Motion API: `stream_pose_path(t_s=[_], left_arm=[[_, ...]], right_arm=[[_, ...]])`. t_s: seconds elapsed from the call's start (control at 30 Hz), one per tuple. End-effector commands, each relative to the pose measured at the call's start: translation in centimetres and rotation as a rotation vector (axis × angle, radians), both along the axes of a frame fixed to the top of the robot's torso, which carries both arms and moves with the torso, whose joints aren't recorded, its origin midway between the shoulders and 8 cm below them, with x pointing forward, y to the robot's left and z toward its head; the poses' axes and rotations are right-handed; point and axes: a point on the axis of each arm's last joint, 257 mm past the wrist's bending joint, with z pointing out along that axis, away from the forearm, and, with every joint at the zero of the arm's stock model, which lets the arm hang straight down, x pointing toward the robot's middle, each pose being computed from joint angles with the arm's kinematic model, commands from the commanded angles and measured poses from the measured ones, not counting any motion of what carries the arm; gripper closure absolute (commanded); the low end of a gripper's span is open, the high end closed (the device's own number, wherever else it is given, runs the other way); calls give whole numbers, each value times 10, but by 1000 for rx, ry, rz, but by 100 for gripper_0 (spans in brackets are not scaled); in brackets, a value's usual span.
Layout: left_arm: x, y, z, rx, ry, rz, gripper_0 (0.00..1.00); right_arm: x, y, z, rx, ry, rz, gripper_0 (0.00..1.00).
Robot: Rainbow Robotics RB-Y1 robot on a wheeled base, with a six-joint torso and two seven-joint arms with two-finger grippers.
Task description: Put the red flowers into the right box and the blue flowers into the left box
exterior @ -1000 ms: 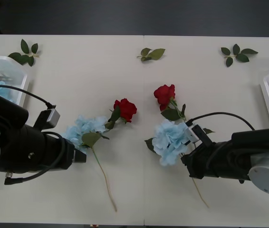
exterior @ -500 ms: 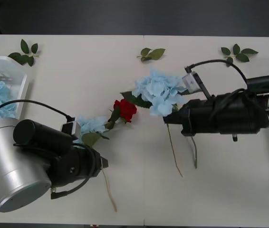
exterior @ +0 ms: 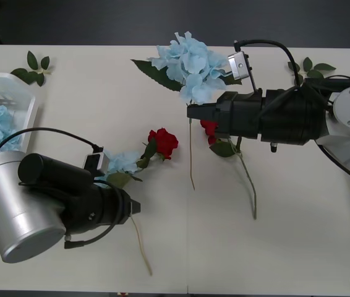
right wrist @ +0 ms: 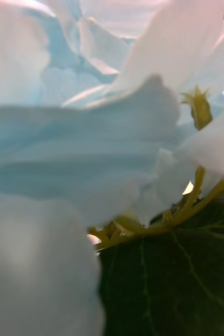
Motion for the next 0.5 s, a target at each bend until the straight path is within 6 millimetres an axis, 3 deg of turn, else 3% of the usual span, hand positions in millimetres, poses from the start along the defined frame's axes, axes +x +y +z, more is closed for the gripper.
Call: stream_pose_path(t_s=[0.03,0.5], left_arm=[[14,9,29,-20,-63,-83,0],[13,12,78,-70,-186,-419,0]], right_arm=[[0,15,22,41,-117,37,100],[-2,31,46,171,-203,64,100]])
